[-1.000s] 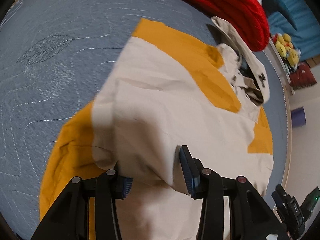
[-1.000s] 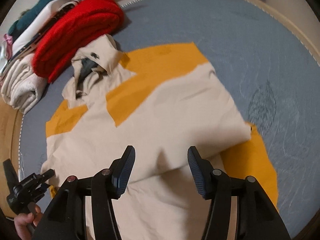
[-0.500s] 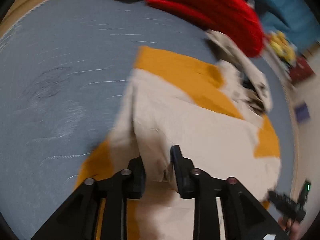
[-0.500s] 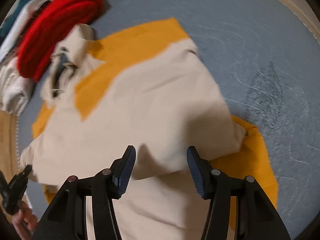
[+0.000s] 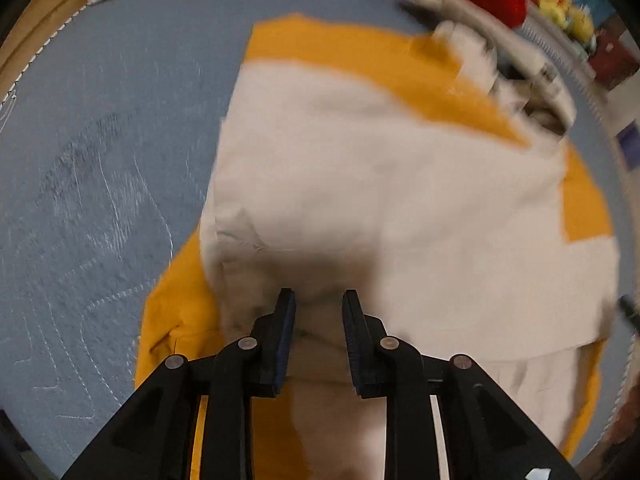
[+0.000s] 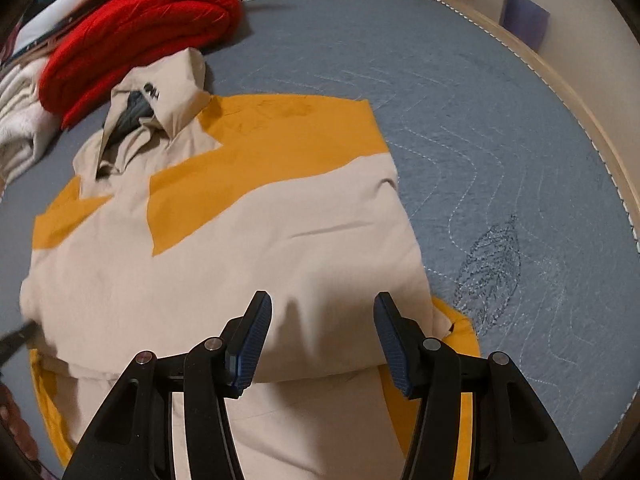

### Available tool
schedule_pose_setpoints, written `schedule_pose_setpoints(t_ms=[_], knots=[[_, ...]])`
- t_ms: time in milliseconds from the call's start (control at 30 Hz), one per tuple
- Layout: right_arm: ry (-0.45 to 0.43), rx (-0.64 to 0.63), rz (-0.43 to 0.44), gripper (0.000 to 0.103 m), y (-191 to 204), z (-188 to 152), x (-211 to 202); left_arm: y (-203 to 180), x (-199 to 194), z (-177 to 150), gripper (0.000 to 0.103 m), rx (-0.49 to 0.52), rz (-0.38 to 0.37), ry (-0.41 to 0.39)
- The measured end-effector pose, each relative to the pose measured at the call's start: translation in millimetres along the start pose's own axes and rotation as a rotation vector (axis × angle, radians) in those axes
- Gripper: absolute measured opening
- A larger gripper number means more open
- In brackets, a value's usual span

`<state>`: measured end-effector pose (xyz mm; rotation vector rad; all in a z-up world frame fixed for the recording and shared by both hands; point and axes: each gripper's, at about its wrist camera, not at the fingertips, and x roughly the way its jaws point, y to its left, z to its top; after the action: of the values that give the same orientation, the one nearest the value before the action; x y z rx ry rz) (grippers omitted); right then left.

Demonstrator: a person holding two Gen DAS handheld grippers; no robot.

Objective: Fold large clothes
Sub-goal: 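Raise both tools away from the narrowed jacket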

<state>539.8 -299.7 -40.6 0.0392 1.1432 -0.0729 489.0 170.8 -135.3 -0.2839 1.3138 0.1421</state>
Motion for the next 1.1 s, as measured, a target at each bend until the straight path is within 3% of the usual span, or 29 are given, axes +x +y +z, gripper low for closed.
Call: schedule_pose_setpoints(t_ms=[200, 300, 367, 500, 700, 900, 1100], knots=[[-0.040, -0.063, -0.022, 0.054, 14, 0, -6, -14, -30, 3, 0.023, 0.059, 0.004, -0.085], [-0.026, -0.064, -0.021, 0.054, 15, -2, 1, -6, -17, 0, 0.024, 0.057, 0.049, -0.040], [0.008, -0.062, -0.034, 0.054, 14, -5, 11, 1, -8, -3, 0.024, 0.030, 0.035, 0.006], [0.058, -0.048, -0.035, 0.054, 8, -9, 24, -4, -26, -2, 0.025, 0.065, 0.038, -0.017], [-0.033, -0.092, -0.064, 0.054, 13, -7, -6, -14, -80, -4, 0.033, 0.089, -0.027, -0.149], [-0.159, -0.130, -0.010, 0.054, 20, -5, -65, -40, -134, -5, 0.045, 0.172, -0.061, -0.363], [-0.256, -0.166, 0.039, 0.054, 27, -2, -110, -54, -166, -5, 0.047, 0.194, -0.083, -0.485]])
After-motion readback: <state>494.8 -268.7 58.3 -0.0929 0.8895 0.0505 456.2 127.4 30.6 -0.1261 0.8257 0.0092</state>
